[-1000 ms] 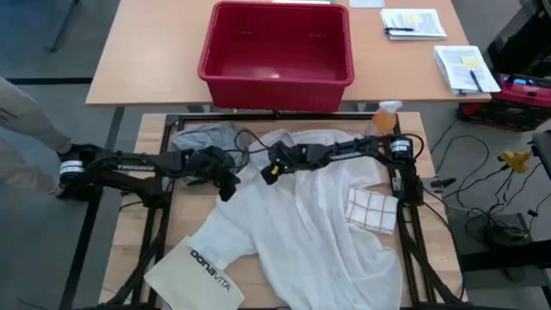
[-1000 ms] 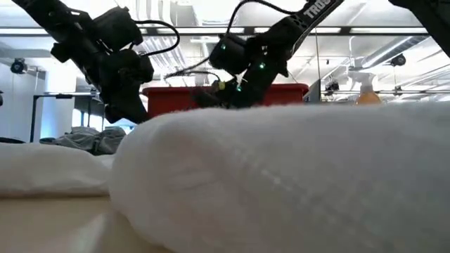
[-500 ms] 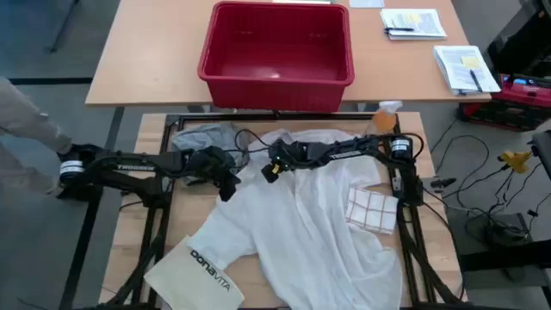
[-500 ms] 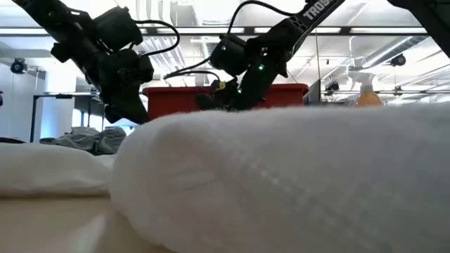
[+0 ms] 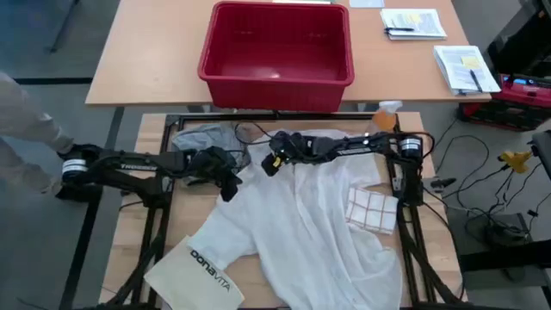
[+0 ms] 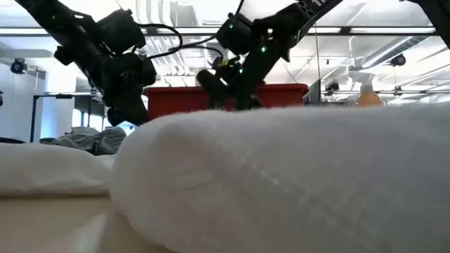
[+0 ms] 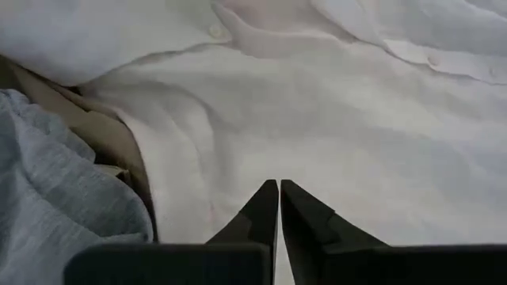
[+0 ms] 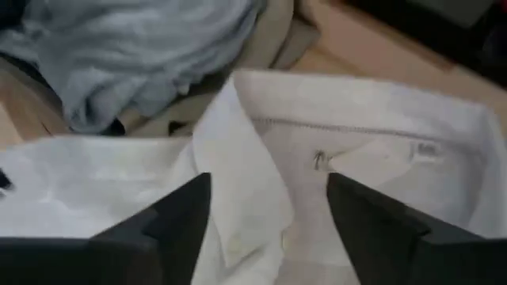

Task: Fold laundry
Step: Fold the white long sleeve shirt

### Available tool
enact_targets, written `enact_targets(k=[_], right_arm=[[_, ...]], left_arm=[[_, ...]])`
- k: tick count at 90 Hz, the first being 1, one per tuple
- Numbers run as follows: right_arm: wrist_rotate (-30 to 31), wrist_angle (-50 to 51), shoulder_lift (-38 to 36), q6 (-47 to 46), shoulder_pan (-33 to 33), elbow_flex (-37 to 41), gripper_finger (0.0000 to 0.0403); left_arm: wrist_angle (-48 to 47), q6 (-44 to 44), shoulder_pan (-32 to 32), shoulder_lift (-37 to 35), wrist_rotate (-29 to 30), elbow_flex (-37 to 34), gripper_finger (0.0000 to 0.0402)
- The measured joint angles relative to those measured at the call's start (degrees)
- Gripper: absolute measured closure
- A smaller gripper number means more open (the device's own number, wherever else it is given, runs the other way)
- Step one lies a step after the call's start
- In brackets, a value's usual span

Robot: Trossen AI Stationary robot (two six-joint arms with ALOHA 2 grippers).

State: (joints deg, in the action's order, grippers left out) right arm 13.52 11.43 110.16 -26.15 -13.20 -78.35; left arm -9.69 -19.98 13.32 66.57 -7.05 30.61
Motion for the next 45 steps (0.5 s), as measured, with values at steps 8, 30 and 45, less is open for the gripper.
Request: enact_targets(k=[8, 30, 45], right_arm=[[1.2, 5.3, -1.9, -1.0, -1.4, 0.0, 0.014], [-1.1, 25.6, -2.4, -6.1, -5.2, 1.0, 0.0177], [-2.1, 26.1, -2.4, -6.9, -5.7, 2.5, 0.0193]], left_arm=[[1.0, 0.0, 0.0, 1.0, -1.0, 0.0, 0.0402], [1.7, -0.8, 0.0, 1.5, -1.4, 0.0, 0.0402], [1.7, -0.8, 0.0, 1.5, -1.4, 0.0, 0.0402]])
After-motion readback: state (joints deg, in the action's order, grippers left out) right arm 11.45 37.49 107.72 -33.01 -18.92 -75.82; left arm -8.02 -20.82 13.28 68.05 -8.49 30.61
